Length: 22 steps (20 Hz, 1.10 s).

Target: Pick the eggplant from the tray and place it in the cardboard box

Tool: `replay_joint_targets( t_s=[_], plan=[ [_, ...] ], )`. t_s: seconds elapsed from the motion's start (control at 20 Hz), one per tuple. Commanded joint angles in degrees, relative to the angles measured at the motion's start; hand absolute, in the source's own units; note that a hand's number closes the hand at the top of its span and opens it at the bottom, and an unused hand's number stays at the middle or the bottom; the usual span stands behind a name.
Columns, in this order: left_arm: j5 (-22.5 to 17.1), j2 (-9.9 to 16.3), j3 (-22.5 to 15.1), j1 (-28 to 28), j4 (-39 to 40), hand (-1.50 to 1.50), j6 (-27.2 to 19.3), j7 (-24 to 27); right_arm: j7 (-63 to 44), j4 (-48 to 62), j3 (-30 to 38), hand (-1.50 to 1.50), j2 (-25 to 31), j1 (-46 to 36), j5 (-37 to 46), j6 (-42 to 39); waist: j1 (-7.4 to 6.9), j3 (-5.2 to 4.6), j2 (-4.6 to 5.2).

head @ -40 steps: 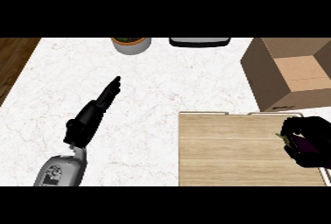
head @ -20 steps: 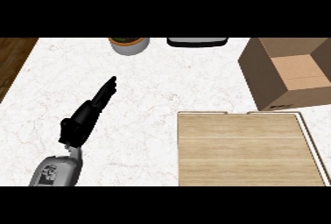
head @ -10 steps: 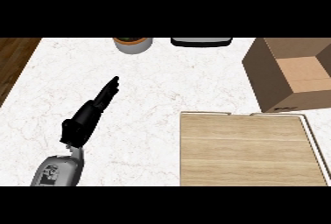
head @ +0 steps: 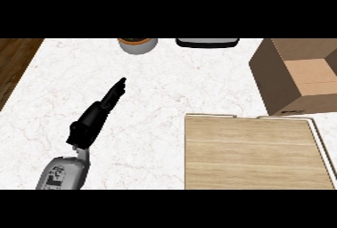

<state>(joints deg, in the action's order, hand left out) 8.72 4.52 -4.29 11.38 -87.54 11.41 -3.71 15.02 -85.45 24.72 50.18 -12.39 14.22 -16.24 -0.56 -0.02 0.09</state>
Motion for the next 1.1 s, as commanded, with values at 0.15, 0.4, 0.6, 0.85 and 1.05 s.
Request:
replay_joint_targets(
  t_s=[0.15, 0.4, 0.6, 0.85, 1.05],
  plan=[
    [2.4, -2.1, -2.1, -1.9, -1.5, 0.0, -2.0, 0.4, -1.7, 15.4, -6.0, 1.5, -0.3, -15.8, 4.7, 2.1, -0.57, 0.02, 0.12],
    [1.2, -1.4, -1.4, -2.5, -2.8, 0.0, -0.6, -1.1, 4.2, 27.1, -9.1, 1.5, -1.6, -21.2, 12.7, 9.0, -0.88, 0.05, 0.23],
    [-0.2, -1.2, -0.6, -0.1, -3.1, 0.0, 0.7, -3.6, 7.5, 36.7, -12.2, 1.5, -1.1, -28.5, 17.4, 10.6, -1.21, 0.06, 0.34],
    [0.2, -0.5, 0.0, 0.3, -0.7, 0.0, 1.0, -0.3, 10.5, 47.4, -14.1, 1.5, -6.7, -30.9, 23.0, 19.9, -1.45, 0.09, 0.55],
    [0.9, -0.8, -0.6, -1.6, -3.3, 0.0, 0.3, -0.6, 11.6, 55.6, -13.8, 1.5, -8.1, -33.7, 22.9, 18.0, -1.51, 0.1, 0.42]
  ],
)
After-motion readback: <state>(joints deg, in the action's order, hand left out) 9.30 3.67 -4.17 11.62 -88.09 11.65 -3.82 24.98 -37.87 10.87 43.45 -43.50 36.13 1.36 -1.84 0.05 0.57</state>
